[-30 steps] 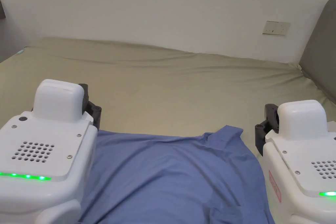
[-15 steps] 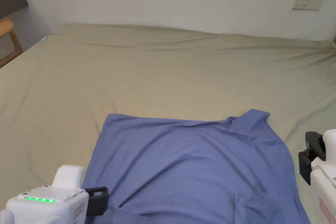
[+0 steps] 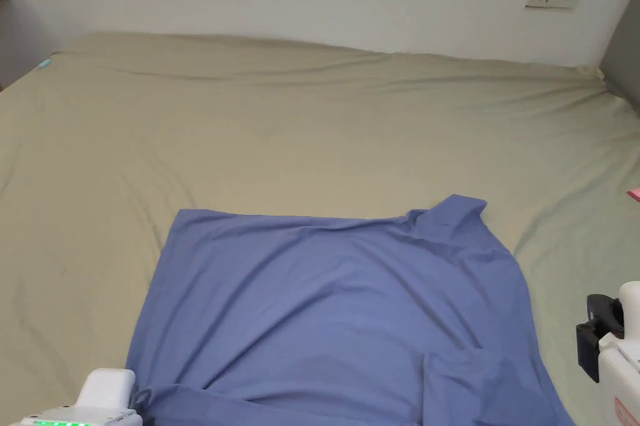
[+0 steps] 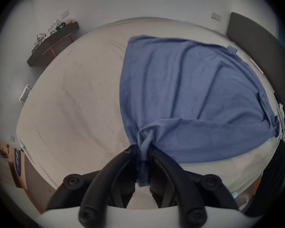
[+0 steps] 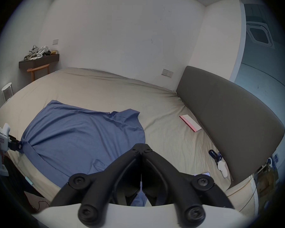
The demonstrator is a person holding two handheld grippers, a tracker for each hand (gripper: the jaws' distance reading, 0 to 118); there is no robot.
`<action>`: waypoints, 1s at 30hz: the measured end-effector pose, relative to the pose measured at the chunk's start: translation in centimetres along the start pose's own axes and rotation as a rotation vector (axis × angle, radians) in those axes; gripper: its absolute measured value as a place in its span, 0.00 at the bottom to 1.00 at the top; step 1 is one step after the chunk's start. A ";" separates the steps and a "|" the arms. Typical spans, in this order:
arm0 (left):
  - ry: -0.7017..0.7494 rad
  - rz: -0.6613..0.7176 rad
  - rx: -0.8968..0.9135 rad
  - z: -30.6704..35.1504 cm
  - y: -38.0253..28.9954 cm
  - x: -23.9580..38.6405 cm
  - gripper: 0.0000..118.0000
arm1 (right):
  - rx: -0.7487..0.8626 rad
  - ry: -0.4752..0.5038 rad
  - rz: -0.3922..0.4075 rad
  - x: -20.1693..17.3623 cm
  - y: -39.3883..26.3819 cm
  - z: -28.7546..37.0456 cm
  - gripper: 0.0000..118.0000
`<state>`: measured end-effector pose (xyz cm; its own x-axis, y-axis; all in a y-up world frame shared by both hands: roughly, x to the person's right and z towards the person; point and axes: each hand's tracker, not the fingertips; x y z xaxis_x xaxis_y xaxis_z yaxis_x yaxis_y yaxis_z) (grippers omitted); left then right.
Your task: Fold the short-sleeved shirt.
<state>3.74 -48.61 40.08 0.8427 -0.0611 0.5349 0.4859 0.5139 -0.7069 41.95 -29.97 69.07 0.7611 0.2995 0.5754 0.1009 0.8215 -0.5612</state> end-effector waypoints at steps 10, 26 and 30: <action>-0.001 0.031 0.129 4.0 1.4 -0.1 0.10 | -0.468 0.084 -0.141 2.6 -9.7 -5.1 0.79; 0.050 0.008 0.017 1.4 0.4 0.7 0.10 | -0.652 0.248 -0.174 0.1 -16.3 -11.1 0.08; 0.036 0.040 0.031 2.0 0.8 0.2 0.10 | -0.544 0.234 -0.203 1.4 -14.7 -9.9 0.06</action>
<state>3.84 -46.52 40.56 0.8695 -0.0704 0.4889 0.4445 0.5429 -0.7125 47.86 -46.40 72.22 0.8065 -0.0016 0.5912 0.5231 0.4680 -0.7123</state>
